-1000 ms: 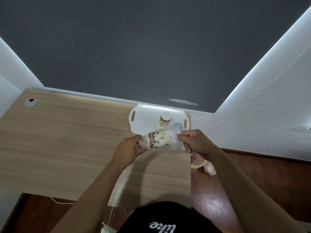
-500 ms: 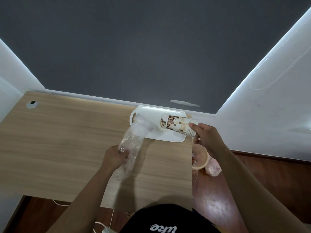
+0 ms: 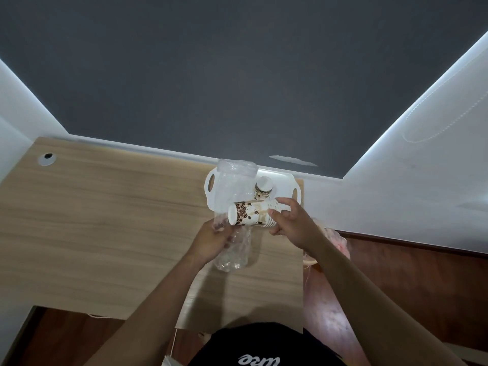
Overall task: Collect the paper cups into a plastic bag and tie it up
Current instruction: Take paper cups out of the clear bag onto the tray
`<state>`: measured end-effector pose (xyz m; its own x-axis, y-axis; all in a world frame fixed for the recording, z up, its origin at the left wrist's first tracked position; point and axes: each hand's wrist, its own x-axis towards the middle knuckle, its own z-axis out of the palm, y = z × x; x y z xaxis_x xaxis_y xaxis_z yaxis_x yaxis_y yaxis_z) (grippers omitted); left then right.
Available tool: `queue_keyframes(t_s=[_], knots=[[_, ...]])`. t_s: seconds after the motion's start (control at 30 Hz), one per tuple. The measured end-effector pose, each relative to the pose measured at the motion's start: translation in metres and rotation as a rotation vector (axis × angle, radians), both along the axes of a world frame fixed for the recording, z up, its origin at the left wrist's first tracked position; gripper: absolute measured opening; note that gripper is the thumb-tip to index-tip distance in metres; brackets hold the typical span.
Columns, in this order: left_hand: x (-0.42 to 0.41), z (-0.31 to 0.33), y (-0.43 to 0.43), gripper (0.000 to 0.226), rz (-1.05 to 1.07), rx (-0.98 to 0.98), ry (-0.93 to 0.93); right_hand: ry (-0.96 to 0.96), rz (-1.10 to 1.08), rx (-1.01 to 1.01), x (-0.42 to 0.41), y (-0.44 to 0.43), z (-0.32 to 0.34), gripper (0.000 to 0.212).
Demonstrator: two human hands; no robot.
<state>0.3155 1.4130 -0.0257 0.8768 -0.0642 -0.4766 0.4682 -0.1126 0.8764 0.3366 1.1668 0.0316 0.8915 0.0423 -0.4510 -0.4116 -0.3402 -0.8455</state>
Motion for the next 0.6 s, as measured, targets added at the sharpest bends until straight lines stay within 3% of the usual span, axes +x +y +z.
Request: queue_keyframes(t_s=[0.33, 0.6], knots=[[0.022, 0.005, -0.011, 0.025, 0.012, -0.116, -0.052, -0.183, 0.292, -0.211, 0.024, 0.007, -0.014, 0.083], [0.042, 0.003, -0.004, 0.034, -0.020, -0.093, -0.086, -0.374, 0.351, -0.399, 0.054, 0.010, -0.032, 0.084]])
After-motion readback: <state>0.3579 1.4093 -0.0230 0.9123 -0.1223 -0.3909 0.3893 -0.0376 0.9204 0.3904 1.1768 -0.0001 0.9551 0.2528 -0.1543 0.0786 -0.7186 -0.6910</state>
